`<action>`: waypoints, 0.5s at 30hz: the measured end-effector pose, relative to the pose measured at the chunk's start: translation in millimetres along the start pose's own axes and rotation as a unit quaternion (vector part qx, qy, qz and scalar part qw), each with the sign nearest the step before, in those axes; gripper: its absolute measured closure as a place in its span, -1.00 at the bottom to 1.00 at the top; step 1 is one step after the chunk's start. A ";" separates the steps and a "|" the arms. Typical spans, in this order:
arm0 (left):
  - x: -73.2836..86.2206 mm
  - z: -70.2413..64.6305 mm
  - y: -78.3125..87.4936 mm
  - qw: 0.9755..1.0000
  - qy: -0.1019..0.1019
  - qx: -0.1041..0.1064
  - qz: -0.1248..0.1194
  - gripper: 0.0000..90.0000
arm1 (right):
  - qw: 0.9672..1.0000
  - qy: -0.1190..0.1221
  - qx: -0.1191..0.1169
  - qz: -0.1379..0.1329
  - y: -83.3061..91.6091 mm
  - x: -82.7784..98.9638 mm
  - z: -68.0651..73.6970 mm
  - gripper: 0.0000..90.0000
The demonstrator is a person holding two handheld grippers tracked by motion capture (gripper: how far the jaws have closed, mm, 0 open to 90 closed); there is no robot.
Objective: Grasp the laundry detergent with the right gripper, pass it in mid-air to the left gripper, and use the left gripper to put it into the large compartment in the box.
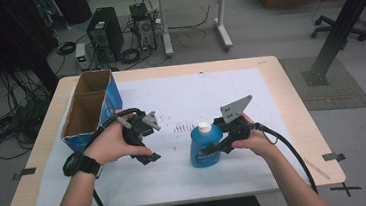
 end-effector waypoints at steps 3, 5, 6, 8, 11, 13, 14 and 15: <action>-0.4 -0.3 1.2 1.000 0.000 0.000 -0.001 -0.91 | 1.000 -0.001 0.000 0.000 0.4 0.1 -0.1 -0.08; -1.3 -0.2 2.5 1.000 -0.002 0.001 -0.001 -0.90 | 1.000 -0.004 0.002 0.001 0.6 -0.7 -0.7 -0.07; -2.1 -0.3 3.3 1.000 -0.002 0.001 -0.002 -0.90 | 1.000 -0.005 0.001 0.003 0.6 -1.1 -0.9 -0.07; -3.9 -0.6 5.4 1.000 -0.003 0.002 -0.003 -0.91 | 1.000 -0.008 0.003 0.006 1.1 -2.3 -2.0 -0.07; -6.0 -0.8 8.0 1.000 -0.007 0.001 -0.003 -0.90 | 1.000 -0.009 0.006 0.008 3.3 -4.1 -3.0 -0.07; -9.6 -1.0 13.5 1.000 -0.009 0.000 -0.003 -0.90 | 1.000 -0.013 0.008 0.004 8.7 -8.3 -5.7 -0.07; -11.0 -1.0 15.6 1.000 -0.010 0.001 -0.005 -0.91 | 1.000 -0.013 0.011 0.004 10.5 -10.4 -6.2 -0.07; -12.3 -1.1 17.9 1.000 -0.011 0.000 -0.006 -0.90 | 1.000 -0.011 0.013 0.005 12.1 -12.9 -6.4 -0.07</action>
Point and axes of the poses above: each handheld gripper's, and its own axes: y roughly backward along the jaws, x roughly out of its underside, z roughly to its left, the point moved 4 cm from there along -y, roughly forward along the jaws, and after that the axes turned 6 degrees about z, right-handed, at the moved point
